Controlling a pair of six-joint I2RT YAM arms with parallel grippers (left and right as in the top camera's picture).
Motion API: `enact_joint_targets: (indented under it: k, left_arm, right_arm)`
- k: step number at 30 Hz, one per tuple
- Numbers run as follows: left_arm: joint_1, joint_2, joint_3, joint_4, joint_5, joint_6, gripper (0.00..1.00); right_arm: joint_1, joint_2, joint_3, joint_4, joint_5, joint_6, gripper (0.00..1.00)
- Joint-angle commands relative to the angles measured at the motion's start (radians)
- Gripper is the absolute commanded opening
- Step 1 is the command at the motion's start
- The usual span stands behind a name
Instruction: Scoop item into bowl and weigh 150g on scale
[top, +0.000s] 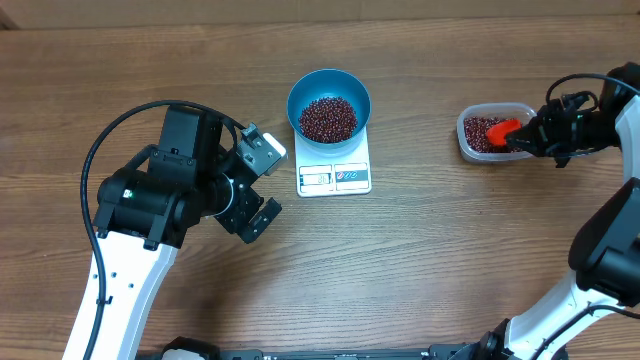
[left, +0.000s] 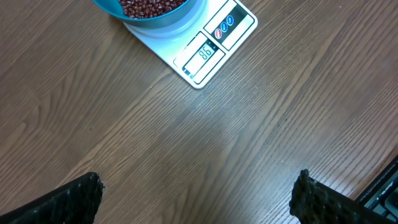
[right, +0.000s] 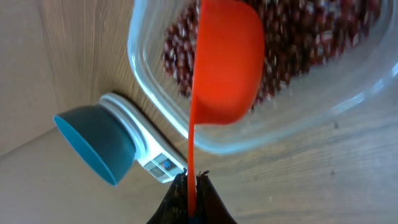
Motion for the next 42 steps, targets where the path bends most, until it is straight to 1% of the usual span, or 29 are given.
enact_joint_targets:
  k: [1, 3, 7, 15, 16, 19, 20, 25, 31, 34, 42]
  left_arm:
    - [0.005, 0.003, -0.002, 0.002, 0.019, -0.01, 1.0]
    - [0.005, 0.003, -0.002, 0.002, 0.019, -0.01, 1.0]
    - [0.005, 0.003, -0.002, 0.002, 0.019, -0.01, 1.0]
    - [0.005, 0.003, -0.002, 0.002, 0.019, -0.01, 1.0]
    - [0.005, 0.003, -0.002, 0.002, 0.019, -0.01, 1.0]
    - [0.005, 0.003, -0.002, 0.002, 0.019, -0.01, 1.0]
    - [0.005, 0.003, -0.002, 0.002, 0.019, -0.01, 1.0]
    - [0.005, 0.003, -0.002, 0.002, 0.019, -0.01, 1.0]
    - [0.005, 0.003, -0.002, 0.002, 0.019, -0.01, 1.0]
    - [0.005, 0.003, -0.002, 0.002, 0.019, -0.01, 1.0]
    - [0.005, 0.003, -0.002, 0.002, 0.019, -0.01, 0.99]
  right_arm:
    - [0.002, 0.011, -0.005, 0.026, -0.003, -0.019, 0.06]
    - [0.002, 0.011, -0.005, 0.029, -0.003, -0.019, 0.1]
    - [0.002, 0.012, -0.005, 0.024, 0.008, -0.02, 0.1]
    - [0.003, 0.012, -0.005, 0.024, 0.108, -0.019, 0.1]
    - [0.003, 0.012, -0.005, 0.025, 0.116, -0.019, 0.12]
    - [0.003, 0.012, -0.005, 0.028, 0.157, -0.019, 0.24]
    - [0.003, 0.012, -0.005, 0.028, 0.175, -0.019, 0.26]
    - [0.003, 0.012, -0.005, 0.028, 0.248, -0.019, 0.27]
    - [0.003, 0.012, -0.005, 0.039, 0.277, -0.017, 0.28]
    - [0.003, 0.012, -0.005, 0.053, 0.284, -0.014, 0.31]
    - [0.003, 0.012, -0.005, 0.108, 0.284, 0.03, 0.33]
